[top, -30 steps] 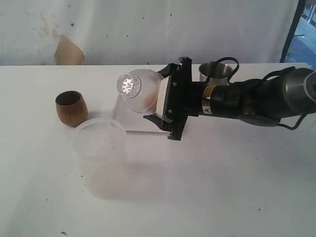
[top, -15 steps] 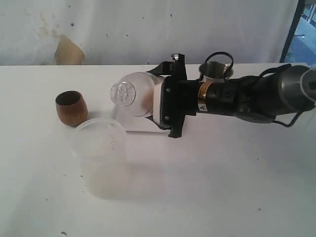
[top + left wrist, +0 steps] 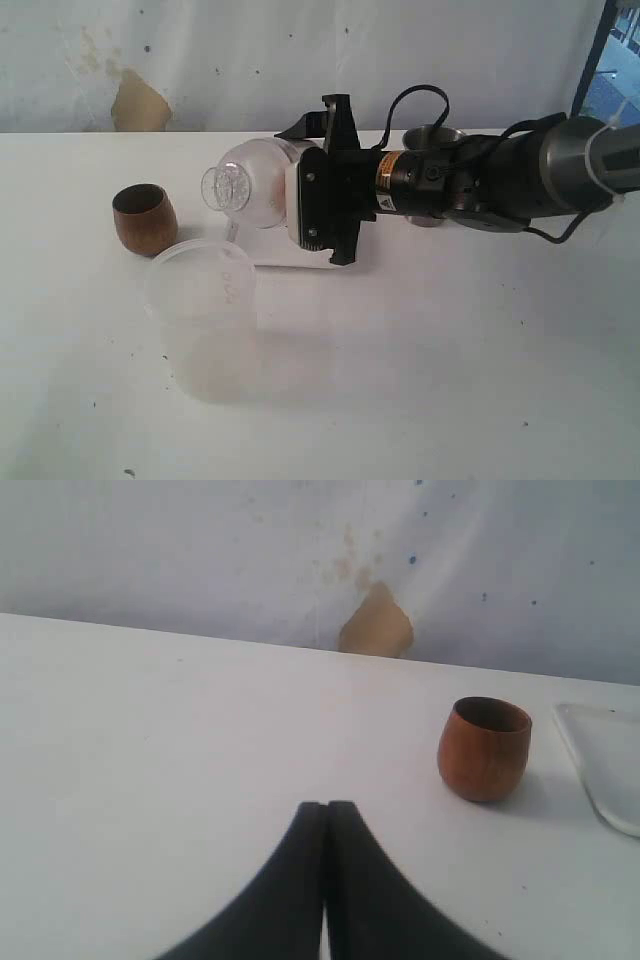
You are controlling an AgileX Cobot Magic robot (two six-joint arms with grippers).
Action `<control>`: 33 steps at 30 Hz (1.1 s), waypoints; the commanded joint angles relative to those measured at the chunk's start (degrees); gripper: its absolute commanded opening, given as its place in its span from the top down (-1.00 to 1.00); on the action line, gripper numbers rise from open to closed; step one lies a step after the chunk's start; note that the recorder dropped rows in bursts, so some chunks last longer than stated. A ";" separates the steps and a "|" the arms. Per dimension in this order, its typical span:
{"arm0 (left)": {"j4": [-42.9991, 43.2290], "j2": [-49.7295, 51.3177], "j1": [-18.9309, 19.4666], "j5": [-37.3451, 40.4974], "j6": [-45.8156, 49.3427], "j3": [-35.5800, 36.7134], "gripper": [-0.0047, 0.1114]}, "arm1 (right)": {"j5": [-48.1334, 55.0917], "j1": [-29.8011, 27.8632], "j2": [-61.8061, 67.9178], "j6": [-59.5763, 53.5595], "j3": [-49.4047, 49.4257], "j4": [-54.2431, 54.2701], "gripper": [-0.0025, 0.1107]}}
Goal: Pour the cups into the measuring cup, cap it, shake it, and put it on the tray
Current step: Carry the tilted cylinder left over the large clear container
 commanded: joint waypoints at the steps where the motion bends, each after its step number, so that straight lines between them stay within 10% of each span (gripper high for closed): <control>1: -0.06 -0.32 -0.03 -0.38 -0.19 0.25 0.92 | -1.64 0.13 -0.79 -2.73 -0.71 1.30 0.96; 33: -0.06 -0.32 -0.03 -0.38 -0.19 0.25 0.92 | -0.24 1.65 -0.79 -16.37 -1.17 1.88 0.96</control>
